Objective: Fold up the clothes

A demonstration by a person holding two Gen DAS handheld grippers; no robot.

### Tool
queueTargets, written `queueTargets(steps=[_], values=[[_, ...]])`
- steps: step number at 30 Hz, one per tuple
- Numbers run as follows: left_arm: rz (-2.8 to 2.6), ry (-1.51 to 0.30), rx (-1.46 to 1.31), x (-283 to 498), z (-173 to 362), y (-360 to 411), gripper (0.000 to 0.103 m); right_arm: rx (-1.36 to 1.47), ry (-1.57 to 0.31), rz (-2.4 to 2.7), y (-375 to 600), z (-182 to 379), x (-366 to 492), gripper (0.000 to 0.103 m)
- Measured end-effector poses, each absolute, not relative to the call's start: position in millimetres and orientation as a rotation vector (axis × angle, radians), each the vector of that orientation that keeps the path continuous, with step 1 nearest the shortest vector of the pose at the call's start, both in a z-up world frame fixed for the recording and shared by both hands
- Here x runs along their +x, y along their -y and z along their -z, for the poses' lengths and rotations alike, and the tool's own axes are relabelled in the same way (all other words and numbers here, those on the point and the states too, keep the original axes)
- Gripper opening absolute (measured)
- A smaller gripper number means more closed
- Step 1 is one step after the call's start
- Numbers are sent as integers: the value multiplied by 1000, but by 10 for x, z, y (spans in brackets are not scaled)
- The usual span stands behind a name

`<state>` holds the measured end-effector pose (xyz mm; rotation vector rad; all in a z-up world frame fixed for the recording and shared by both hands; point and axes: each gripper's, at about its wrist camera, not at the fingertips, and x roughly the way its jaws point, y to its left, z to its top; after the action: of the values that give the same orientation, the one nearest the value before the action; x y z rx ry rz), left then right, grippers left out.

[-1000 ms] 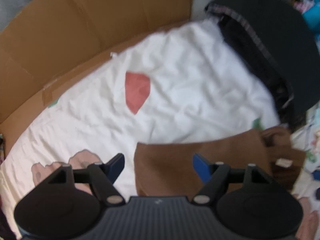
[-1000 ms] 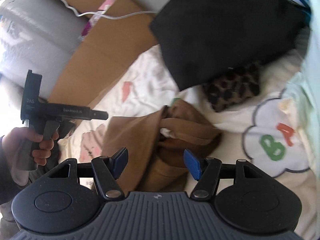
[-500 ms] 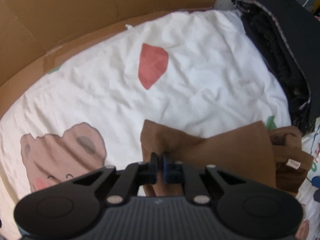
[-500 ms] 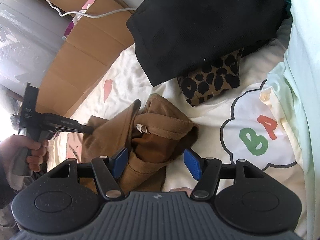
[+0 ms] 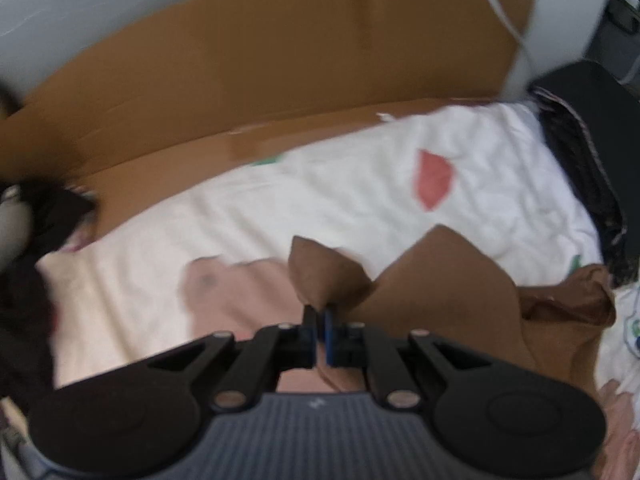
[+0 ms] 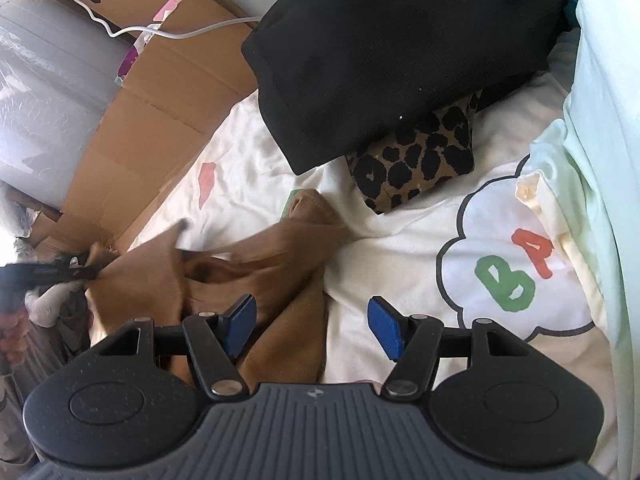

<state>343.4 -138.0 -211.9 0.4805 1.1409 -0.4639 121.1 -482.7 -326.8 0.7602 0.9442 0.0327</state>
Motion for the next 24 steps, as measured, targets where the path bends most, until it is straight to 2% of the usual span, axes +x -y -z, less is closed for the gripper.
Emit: queueTargets(steps=[9,24], values=[[268,-1145,452,3598,1924,339,3,720,-965,-69,4681,3273,1280,68],[70,-1180,403,3426,2493,-714,3,594,-1041,-142,4337,3315,1479,68]])
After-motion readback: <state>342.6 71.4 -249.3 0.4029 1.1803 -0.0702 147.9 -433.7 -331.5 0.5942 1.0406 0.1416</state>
